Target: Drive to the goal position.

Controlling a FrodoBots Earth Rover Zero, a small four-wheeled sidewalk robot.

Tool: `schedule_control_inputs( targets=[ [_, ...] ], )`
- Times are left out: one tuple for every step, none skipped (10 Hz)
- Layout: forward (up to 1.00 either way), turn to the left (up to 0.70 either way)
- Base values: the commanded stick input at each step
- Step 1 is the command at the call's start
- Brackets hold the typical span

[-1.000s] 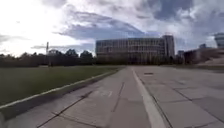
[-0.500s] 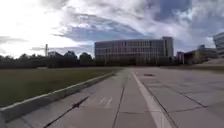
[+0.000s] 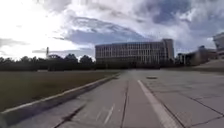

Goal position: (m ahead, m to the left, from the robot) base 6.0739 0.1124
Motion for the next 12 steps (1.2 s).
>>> schedule_control_inputs(
  targets=[
    [0.70,-0.27],
    [0.70,-0.34],
    [0.70,-0.35],
    [0.70,-0.35],
    [0.70,-0.35],
    [0.70,-0.35],
    [0.70,-0.32],
    [0.70,-0.25],
    [0.70,-0.18],
    [0.70,-0.11],
    [0.70,-0.04],
    [0.70,0.00]
  ],
)
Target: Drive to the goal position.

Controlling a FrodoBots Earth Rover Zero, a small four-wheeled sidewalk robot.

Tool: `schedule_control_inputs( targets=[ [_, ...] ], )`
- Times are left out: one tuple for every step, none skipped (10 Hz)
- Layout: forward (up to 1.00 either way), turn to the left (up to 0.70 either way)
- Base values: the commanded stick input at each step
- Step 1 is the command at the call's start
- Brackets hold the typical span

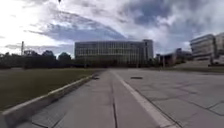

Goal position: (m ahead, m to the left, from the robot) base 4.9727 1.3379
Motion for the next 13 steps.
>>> schedule_control_inputs(
  targets=[
    [0.70,0.00],
    [0.70,0.00],
    [0.70,0.00],
    [0.70,0.00],
    [0.70,0.00],
    [0.70,0.00],
    [0.70,0.00],
    [0.70,0.00],
    [0.70,0.00],
    [0.70,0.00],
    [0.70,0.00],
    [0.70,0.00],
    [0.70,0.00]
  ],
)
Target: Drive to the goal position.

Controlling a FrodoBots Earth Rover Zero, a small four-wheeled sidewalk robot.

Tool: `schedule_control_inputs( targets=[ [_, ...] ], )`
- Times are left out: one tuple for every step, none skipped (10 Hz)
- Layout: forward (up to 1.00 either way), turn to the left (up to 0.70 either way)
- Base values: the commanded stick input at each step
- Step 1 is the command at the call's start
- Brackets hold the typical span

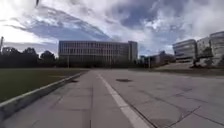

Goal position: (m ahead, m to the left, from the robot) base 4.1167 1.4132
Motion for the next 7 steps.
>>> schedule_control_inputs(
  targets=[
    [0.70,0.00],
    [0.70,0.00],
    [0.70,0.00],
    [0.70,0.00],
    [0.70,0.00],
    [0.70,0.00],
    [0.70,0.05]
  ],
)
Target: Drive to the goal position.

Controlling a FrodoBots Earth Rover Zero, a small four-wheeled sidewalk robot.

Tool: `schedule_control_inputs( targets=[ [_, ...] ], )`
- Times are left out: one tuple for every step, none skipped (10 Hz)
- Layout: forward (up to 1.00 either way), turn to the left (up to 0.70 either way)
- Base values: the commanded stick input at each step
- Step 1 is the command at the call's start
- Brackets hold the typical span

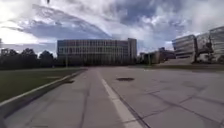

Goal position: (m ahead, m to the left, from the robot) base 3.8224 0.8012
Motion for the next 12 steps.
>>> schedule_control_inputs(
  targets=[
    [0.70,0.12],
    [0.70,0.18],
    [0.70,0.25],
    [0.70,0.31],
    [0.70,0.35],
    [0.70,0.35],
    [0.70,0.35],
    [0.70,0.35],
    [0.70,0.35],
    [0.70,0.29],
    [0.70,0.22],
    [0.70,0.15]
  ],
)
